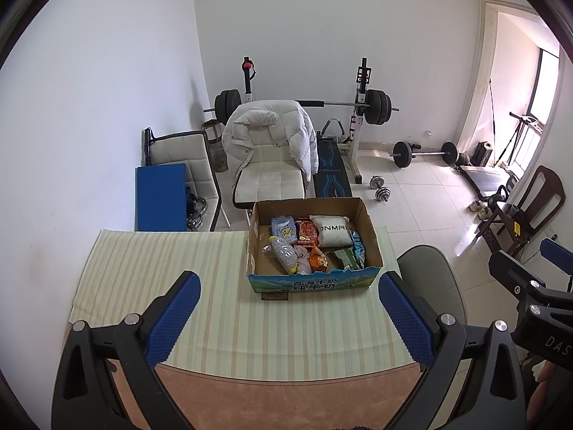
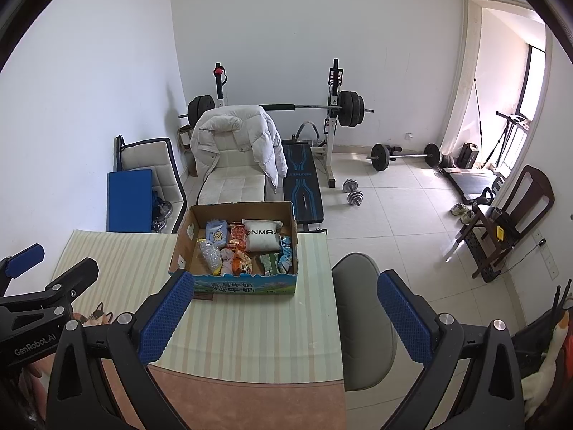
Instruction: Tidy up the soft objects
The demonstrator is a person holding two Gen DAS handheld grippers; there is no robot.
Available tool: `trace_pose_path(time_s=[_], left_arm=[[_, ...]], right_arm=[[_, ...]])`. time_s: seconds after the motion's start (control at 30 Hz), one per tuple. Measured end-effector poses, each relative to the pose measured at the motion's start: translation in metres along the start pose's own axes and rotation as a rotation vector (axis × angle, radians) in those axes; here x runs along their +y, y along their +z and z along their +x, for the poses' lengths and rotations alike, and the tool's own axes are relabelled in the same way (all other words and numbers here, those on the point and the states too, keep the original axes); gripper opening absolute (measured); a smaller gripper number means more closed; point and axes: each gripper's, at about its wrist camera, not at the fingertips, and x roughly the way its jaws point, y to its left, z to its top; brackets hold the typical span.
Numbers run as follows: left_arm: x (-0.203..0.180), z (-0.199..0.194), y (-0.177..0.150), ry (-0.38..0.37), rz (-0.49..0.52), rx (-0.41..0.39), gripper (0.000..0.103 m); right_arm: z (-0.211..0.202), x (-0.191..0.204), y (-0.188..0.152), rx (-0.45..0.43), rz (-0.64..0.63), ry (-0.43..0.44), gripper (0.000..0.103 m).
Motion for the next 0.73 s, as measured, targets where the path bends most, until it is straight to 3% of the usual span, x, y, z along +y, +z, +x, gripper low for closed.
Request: trace_pose_path(time_s=[0.73], left_arm=[[0.0021,0.0011,0.004,0.017,0.003,-0.015,0.102]], right_arm=[[0.0001,-0.0002,0.0,-0.001,0.002,0.0,0.103]])
